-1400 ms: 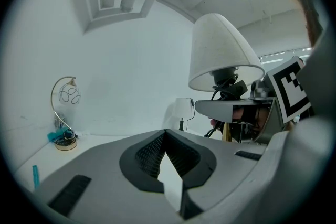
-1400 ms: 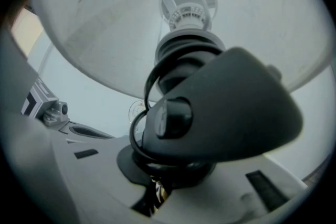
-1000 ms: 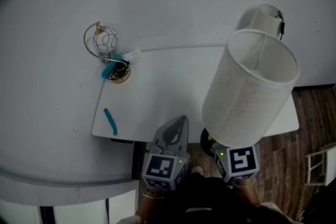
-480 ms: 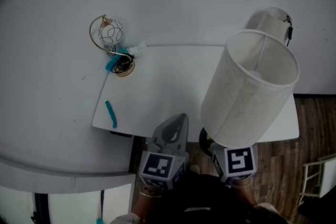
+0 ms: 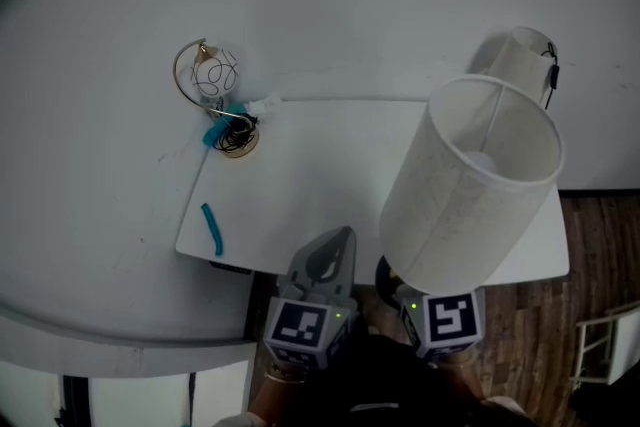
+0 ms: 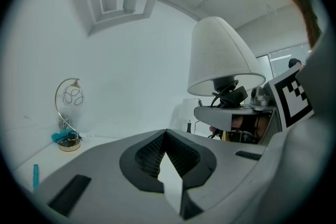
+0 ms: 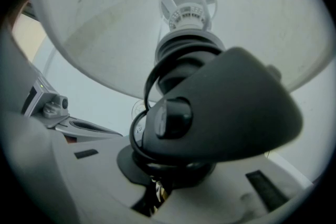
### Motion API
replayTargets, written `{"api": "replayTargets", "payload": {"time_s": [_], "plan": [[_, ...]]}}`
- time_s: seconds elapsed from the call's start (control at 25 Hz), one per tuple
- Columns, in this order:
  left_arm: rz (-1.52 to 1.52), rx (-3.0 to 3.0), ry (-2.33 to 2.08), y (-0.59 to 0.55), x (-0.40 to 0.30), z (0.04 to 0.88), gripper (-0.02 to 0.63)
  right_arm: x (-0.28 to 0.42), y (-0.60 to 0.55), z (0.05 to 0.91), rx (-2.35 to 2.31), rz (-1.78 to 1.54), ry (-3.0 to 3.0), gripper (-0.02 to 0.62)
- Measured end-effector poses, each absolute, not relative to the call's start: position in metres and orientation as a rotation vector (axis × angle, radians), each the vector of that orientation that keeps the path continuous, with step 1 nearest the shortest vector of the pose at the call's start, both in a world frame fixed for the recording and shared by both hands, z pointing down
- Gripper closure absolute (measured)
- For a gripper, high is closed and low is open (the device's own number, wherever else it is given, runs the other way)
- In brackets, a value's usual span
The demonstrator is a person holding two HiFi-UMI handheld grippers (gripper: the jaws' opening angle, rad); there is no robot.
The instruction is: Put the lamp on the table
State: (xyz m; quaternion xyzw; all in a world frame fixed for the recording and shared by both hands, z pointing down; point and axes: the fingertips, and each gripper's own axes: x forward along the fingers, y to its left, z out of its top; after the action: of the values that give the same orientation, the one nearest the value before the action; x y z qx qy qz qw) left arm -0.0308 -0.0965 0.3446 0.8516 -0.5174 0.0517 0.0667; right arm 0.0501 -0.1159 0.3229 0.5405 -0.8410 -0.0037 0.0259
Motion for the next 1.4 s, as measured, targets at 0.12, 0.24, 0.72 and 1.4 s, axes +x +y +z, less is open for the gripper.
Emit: {"api": "replayTargets", "payload": {"time_s": [0.12, 0.24, 0.72, 1.4], "plan": [[0.146, 2.577, -1.549, -0.103, -0.033, 0.346, 0.614, 0.047, -0.122, 0.324, 1.671, -0.035, -2.593, 0.567], [0.138, 2.573, -1.544, -0.112, -0.036, 0.348, 0.614, 0.044, -0.131, 0.326, 1.668, -0.042, -2.587, 0.567], [0.137, 2.559, -1.543, -0.154, -0.054, 0.352, 0.614, 0.034, -0.172, 0.337, 1.698, -0.031, -2.554, 0.568], [0.183, 2.584, -1.504, -0.207, -0.044, 0.356, 0.614, 0.039, -0.223, 0.363, 1.688, -0.055, -2.534, 0.566]]}}
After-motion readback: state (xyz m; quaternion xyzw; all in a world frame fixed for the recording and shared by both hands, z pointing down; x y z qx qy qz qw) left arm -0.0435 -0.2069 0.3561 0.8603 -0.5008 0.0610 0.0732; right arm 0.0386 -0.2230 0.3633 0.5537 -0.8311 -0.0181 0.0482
